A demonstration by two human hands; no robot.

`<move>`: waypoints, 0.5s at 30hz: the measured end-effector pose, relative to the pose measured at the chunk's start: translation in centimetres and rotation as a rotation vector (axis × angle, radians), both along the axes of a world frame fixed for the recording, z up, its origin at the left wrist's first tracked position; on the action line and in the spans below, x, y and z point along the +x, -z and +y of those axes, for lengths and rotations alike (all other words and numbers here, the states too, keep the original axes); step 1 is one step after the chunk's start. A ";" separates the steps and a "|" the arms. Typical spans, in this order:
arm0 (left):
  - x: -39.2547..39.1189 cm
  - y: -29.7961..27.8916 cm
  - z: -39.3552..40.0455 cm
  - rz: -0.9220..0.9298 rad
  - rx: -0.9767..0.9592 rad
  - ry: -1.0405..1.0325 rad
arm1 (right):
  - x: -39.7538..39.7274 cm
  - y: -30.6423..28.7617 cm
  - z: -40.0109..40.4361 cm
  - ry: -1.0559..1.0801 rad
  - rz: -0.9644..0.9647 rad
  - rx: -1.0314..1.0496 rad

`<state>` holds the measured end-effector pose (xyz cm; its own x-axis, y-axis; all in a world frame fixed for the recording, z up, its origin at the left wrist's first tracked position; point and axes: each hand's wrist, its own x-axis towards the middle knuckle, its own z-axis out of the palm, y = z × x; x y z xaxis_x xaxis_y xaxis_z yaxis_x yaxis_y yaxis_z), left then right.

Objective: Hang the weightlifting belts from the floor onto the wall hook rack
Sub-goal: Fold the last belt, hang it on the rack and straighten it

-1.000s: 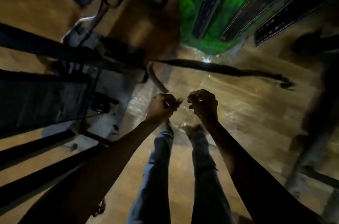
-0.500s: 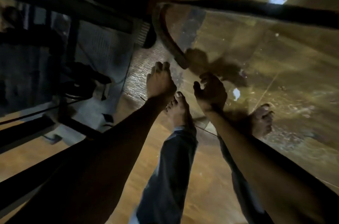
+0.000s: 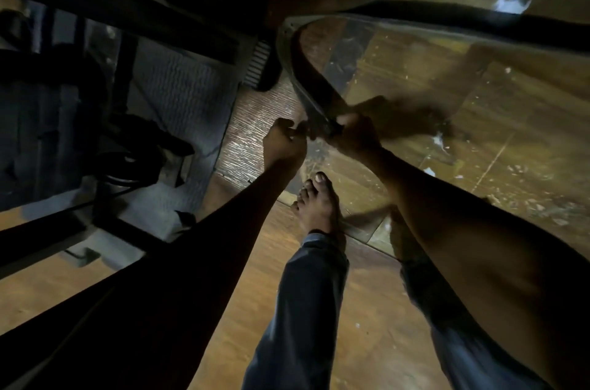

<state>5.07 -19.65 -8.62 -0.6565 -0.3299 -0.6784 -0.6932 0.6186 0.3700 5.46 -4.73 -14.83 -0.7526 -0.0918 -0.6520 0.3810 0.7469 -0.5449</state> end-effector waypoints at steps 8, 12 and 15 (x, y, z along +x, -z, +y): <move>0.5 -9.1 2.0 -0.190 0.519 -0.770 | 4.7 -16.3 3.8 0.353 -0.516 -0.527; 3.4 -13.5 1.4 -0.267 0.585 -0.820 | 7.4 -24.9 3.9 0.437 -0.577 -0.523; 3.9 -23.6 2.9 -0.224 0.676 -0.827 | 8.7 -31.6 4.1 0.358 -0.541 -0.472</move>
